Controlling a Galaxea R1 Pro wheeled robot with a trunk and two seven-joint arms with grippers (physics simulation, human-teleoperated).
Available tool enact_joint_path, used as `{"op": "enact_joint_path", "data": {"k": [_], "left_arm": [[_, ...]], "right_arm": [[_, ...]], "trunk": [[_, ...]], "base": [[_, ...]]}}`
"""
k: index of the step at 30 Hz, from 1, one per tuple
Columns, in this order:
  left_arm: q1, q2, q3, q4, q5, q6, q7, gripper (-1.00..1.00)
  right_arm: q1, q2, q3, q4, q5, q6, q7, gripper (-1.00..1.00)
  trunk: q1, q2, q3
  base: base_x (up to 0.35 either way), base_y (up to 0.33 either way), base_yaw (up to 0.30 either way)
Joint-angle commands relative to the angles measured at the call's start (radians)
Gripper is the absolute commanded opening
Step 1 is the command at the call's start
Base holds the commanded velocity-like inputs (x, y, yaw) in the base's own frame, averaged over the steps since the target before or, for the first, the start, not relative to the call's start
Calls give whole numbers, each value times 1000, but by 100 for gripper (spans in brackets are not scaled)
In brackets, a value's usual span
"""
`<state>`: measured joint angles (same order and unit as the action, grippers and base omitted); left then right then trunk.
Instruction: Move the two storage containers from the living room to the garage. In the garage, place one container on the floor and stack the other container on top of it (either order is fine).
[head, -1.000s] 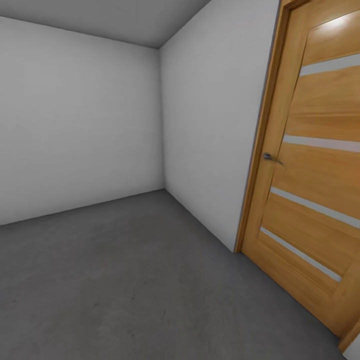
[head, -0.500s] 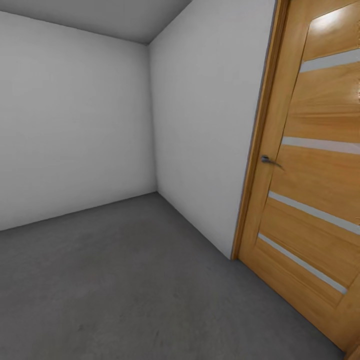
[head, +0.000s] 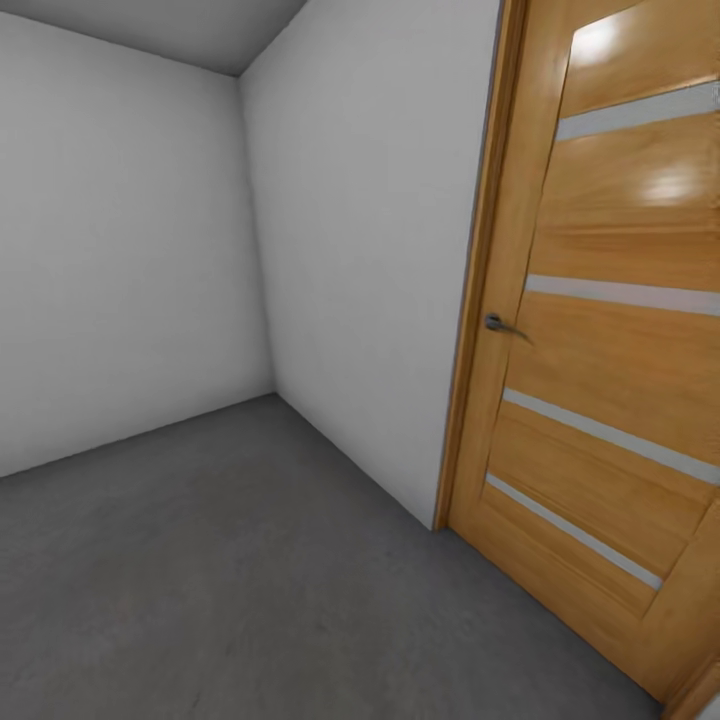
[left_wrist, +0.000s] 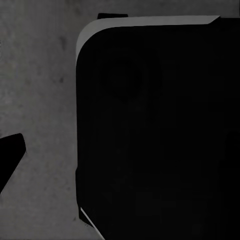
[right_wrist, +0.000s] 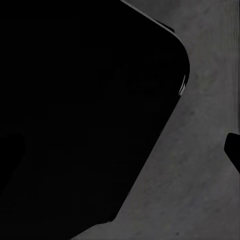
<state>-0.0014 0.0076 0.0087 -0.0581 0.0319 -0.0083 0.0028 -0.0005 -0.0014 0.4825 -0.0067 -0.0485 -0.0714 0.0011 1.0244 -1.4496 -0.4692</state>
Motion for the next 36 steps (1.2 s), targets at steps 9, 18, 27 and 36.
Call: {"op": "enact_joint_path", "data": {"k": [9,18,27,36], "left_arm": [[0,0,0,0,4,-2,0,100],[0,0,0,0,5,-1,0,100],[0,0,0,0,5,-1,0,100],[0,0,0,0,5,-1,0,100]], "right_arm": [[0,1,5,-1,-5,-2,0,100],[-1,1,5,0,-5,-2,-1,100],[-1,1,6,-1,-5,-2,0,100],[0,2,5,0,-5,-2,-2,100]], "trunk": [[1,0,-1],[1,0,-1],[1,0,-1],[1,0,-1]], "base": [[322,0,-244],[322,0,-152],[322,0,-4],[322,0,-88]]}}
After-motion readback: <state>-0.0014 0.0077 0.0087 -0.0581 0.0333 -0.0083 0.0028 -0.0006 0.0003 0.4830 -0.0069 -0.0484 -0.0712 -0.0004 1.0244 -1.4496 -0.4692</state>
